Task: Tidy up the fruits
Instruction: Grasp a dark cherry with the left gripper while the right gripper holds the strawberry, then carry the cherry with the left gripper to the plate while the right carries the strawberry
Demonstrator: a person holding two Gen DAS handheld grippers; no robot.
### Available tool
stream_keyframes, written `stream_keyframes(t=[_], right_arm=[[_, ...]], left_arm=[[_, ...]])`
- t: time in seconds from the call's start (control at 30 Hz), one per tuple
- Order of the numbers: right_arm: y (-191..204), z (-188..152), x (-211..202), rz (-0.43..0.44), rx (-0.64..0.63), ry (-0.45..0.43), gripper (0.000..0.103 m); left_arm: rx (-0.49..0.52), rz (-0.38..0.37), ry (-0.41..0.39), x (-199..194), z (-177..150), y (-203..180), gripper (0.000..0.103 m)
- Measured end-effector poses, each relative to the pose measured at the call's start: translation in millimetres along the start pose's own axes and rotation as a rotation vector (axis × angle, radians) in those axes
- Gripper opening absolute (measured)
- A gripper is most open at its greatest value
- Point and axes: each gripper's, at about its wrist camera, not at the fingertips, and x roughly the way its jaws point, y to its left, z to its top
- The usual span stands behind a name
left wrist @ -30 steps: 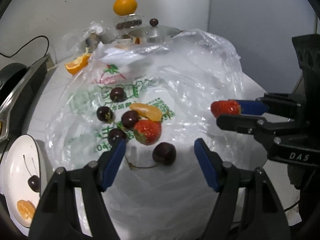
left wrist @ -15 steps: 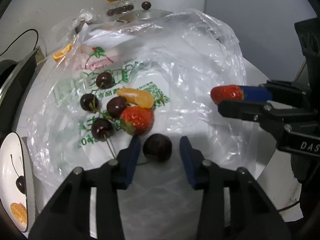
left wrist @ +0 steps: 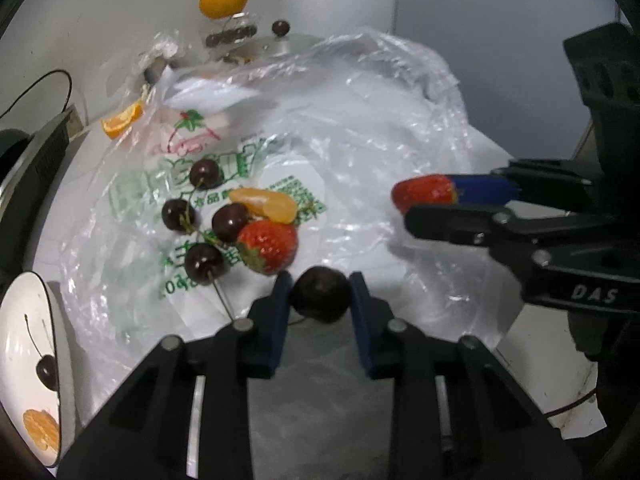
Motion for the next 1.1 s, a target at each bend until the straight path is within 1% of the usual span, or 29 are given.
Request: stream_keyframes(t=[0.6, 1.1], right_arm=[[37, 15, -9, -0.018, -0.058, -0.023, 0.033], [77, 27, 0, 0.003, -0.118, -0.017, 0.033]], left_arm=[[-0.031, -0.015, -0.087, -41, -3, 17, 0.030], [-0.092, 0.008, -0.130, -70, -20, 50, 0.030]])
